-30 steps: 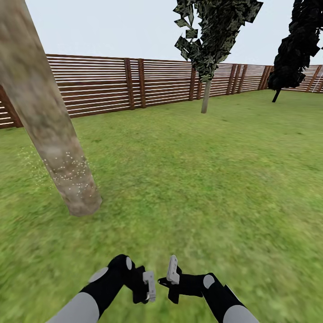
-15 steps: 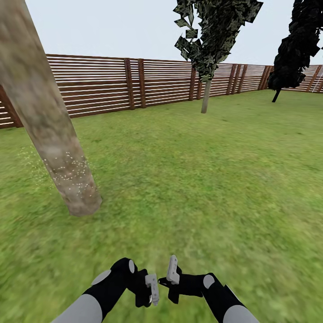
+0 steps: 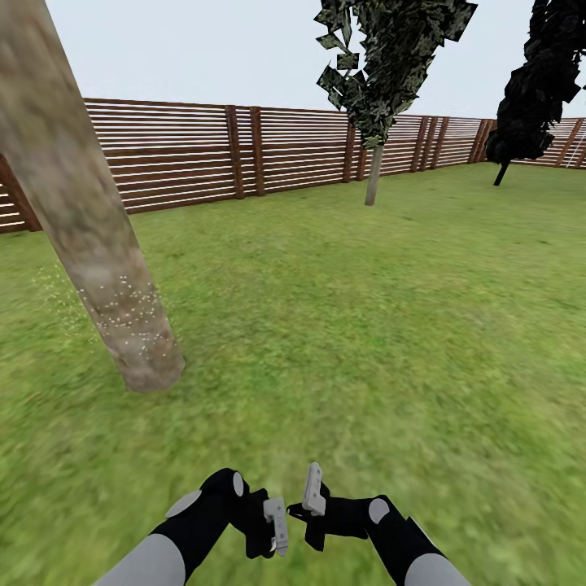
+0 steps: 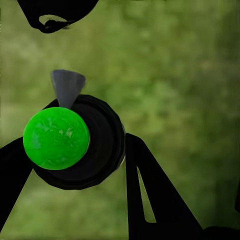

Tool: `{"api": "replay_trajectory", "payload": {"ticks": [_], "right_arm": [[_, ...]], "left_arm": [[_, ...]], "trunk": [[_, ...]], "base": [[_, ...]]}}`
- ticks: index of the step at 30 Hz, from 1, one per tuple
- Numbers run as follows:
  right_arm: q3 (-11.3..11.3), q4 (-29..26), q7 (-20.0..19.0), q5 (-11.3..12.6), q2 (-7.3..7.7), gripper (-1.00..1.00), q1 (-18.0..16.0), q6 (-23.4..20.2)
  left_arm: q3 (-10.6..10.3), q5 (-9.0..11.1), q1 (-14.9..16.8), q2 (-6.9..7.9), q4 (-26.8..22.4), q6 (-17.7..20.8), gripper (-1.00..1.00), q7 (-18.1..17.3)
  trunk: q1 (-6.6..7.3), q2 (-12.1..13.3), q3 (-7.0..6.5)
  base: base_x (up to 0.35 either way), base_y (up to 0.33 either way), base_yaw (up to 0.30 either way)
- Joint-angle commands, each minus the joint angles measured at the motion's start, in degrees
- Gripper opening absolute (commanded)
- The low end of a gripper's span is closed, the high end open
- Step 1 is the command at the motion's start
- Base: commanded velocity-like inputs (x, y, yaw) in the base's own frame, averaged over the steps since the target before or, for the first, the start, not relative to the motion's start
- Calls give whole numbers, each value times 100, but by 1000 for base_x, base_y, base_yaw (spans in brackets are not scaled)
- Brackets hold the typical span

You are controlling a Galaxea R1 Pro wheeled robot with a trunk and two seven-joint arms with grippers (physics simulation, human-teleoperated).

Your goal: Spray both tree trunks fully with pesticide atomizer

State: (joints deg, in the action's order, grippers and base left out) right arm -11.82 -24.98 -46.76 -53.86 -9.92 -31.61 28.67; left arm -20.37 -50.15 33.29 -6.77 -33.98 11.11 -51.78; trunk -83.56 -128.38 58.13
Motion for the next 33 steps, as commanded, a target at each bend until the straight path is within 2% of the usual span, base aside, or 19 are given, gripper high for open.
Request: {"api": "replay_trajectory", "payload": {"ticks": [1,33], "right_arm": [[-49,-7,-35,-37,-8,-100,-3,16],[-49,2,-35,-38,-8,-100,-3,16]], "left_arm": [[-10,3,2,1,-12,58,-100,-27],[5,32,2,-61,-91,58,-100,-17]], "trunk": [[1,-2,5],[1,-2,5]], "base": [[0,0,0],[0,0,0]]}}
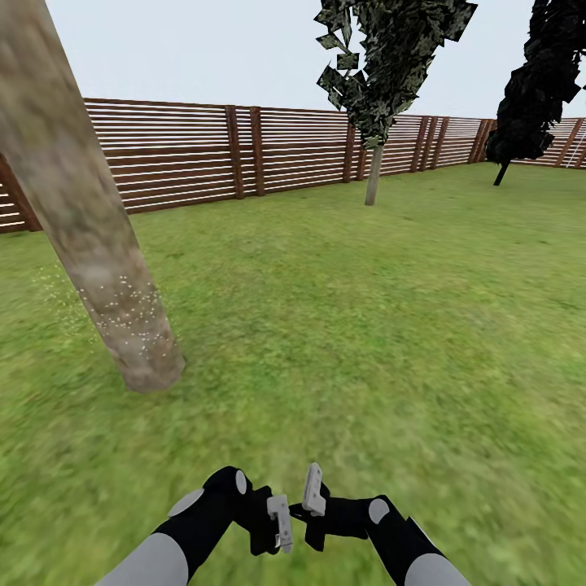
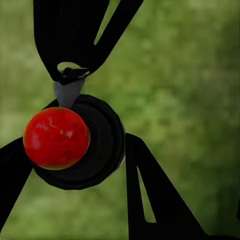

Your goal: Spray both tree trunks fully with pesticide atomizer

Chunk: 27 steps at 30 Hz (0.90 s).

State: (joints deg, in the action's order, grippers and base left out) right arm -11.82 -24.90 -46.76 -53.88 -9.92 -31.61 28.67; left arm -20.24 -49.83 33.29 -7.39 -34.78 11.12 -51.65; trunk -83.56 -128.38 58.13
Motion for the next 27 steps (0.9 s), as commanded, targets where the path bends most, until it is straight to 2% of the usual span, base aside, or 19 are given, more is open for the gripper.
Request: {"api": "replay_trajectory", "payload": {"ticks": [1,10,15,18,23,27], "right_arm": [[-49,-7,-35,-38,-7,-100,-3,16],[-49,-8,-35,-38,-7,-100,-3,16],[-49,-8,-35,-40,-7,-100,-3,16],[-49,-7,-35,-38,-7,-100,-3,16],[-49,-6,-34,-44,-7,-100,-3,16],[-49,-6,-31,-44,-7,-100,-3,16]], "left_arm": [[-7,5,2,0,-12,57,-100,-29],[4,94,3,17,34,57,-100,-29],[24,72,10,99,74,49,-100,-22],[22,47,10,295,76,48,-100,-26],[28,71,4,750,110,41,-100,-29],[29,60,2,1030,244,40,-100,-22]], "trunk": [[1,-2,5],[1,-2,5],[1,-2,5],[1,-2,5],[1,-2,5],[1,-2,5]], "base": [[0,0,0],[0,0,0],[0,0,0],[0,0,0],[0,0,0],[0,0,0]]}}
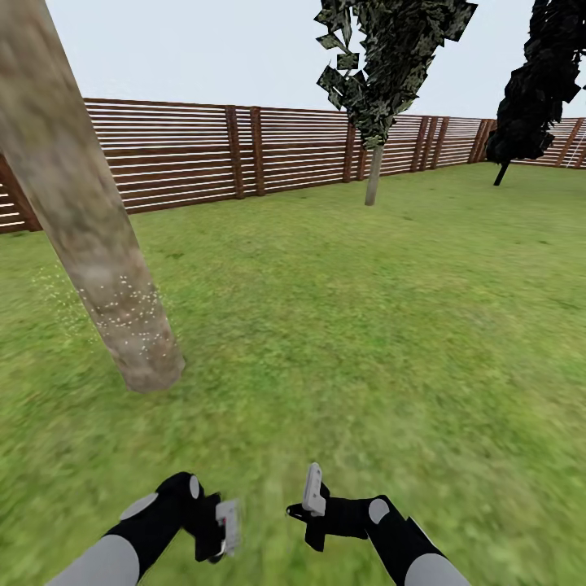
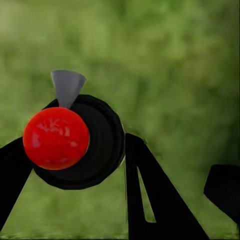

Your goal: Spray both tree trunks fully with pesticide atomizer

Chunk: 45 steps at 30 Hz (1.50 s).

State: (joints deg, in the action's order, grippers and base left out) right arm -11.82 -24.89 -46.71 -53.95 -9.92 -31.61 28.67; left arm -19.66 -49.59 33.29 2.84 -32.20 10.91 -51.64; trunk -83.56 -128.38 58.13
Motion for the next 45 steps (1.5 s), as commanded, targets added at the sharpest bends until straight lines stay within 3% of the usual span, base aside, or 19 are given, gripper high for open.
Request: {"api": "replay_trajectory", "payload": {"ticks": [1,5,8,10,12,14,15,17,19,20,22,25,27,28,31,33,38,45], "right_arm": [[-49,-7,-37,-37,-8,100,-3,16],[-55,-9,-23,-37,-8,100,-3,16],[-95,-15,31,-49,-8,100,-3,19],[-101,2,311,-53,-8,100,-3,23],[-99,53,782,-46,18,100,10,26],[-119,237,1211,44,329,100,22,31],[-234,398,1459,274,487,100,29,32],[-839,843,2018,1098,846,100,103,39],[-1225,1112,2617,1632,1181,100,185,50],[-1328,1171,3047,1796,1322,100,312,72],[-1421,1216,3872,2066,1441,100,674,402],[-1453,1244,4765,2199,1473,100,1156,1455],[-1439,1276,5038,2197,1435,100,1241,1598],[-1437,1359,5107,2192,1408,100,1260,1632],[-1435,1963,5170,2193,1383,100,1281,1663],[-1430,2159,5179,2195,1380,100,1286,1664],[-1430,2332,5181,2196,1353,100,1286,1651],[-1428,2340,5181,2196,1335,100,1289,1651]], "left_arm": [[-29,24,2,69,61,60,-100,-22],[-40,2,2,332,184,71,-100,3],[65,66,2,489,192,87,-100,658],[692,351,2,528,334,58,-100,1305],[1643,890,1,506,559,-213,-100,2031],[2441,1481,-43,508,913,-797,-100,2816],[2778,1778,-137,514,1148,-1166,-100,3229],[3398,2400,-463,538,1406,-1957,-100,4152],[3942,2977,-911,563,1467,-2579,-100,4821],[4203,3245,-1143,572,1478,-2914,-100,4984],[4627,3624,-1579,617,1492,-3535,-100,5105],[5069,3888,-2088,647,1535,-4229,-100,5140],[5076,3865,-2166,619,1670,-4325,-100,5119],[4977,3748,-2184,595,1733,-4345,-100,5119],[4622,3082,-2206,568,1862,-4320,-100,5139],[4574,2916,-2209,567,2309,-4317,-100,5145],[4562,2861,-2212,436,2970,-4298,-100,5094],[4559,2864,-2213,293,3196,-4291,-100,5085]], "trunk": [[1,-2,5],[1,-2,5],[1,-2,5],[1,-2,5],[1,-2,5],[1,-2,5],[1,-2,5],[1,-2,5],[1,-2,5],[1,-2,5],[1,-2,5],[1,-2,5],[1,-2,5],[1,-2,5],[1,-2,5],[1,-2,5],[1,-2,5],[1,-2,5]], "base": [[0,0,0],[0,0,0],[0,0,0],[0,0,0],[0,0,0],[0,0,0],[0,0,0],[0,0,0],[0,0,0],[0,0,0],[0,0,0],[0,0,0],[0,0,0],[0,0,0],[0,0,0],[0,0,0],[0,0,0],[0,0,0]]}}
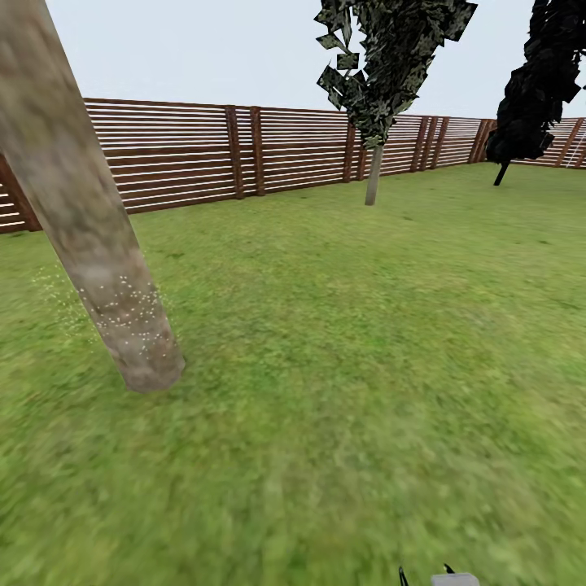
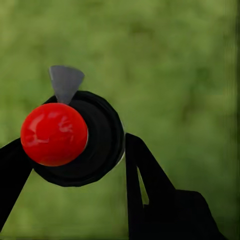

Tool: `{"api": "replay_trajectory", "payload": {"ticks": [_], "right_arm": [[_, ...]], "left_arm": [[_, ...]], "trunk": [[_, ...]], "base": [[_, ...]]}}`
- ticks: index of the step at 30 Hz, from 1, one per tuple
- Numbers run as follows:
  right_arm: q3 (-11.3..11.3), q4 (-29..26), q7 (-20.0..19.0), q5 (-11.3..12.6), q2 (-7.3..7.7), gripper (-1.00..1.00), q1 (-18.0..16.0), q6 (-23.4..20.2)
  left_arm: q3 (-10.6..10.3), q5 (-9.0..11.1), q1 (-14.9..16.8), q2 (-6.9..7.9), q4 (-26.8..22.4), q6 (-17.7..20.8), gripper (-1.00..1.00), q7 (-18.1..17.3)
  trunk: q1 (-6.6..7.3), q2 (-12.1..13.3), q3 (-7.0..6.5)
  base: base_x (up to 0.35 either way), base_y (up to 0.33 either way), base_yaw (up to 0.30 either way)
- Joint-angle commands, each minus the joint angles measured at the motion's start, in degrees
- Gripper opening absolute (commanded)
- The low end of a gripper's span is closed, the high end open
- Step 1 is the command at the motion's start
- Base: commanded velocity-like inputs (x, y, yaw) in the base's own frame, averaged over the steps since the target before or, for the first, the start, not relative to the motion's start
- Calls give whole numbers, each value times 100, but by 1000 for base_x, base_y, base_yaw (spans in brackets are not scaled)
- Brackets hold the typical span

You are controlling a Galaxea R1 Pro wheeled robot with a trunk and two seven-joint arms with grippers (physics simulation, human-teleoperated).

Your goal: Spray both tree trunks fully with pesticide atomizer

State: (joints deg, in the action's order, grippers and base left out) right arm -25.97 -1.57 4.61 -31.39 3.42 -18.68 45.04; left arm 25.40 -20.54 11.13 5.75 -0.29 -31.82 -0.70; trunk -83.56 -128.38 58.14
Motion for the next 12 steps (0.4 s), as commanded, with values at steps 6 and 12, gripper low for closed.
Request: {"api": "replay_trajectory", "payload": {"ticks": [6,12], "right_arm": [[-14,7,48,-60,0,100,-4,14],[-14,8,48,-60,0,100,-4,14]], "left_arm": [[53,-37,3,-4,13,-17,-100,-9],[53,-38,3,-4,14,-17,-100,-9]], "trunk": [[1,-2,5],[1,-2,5]], "base": [[0,0,0],[0,0,0]]}}
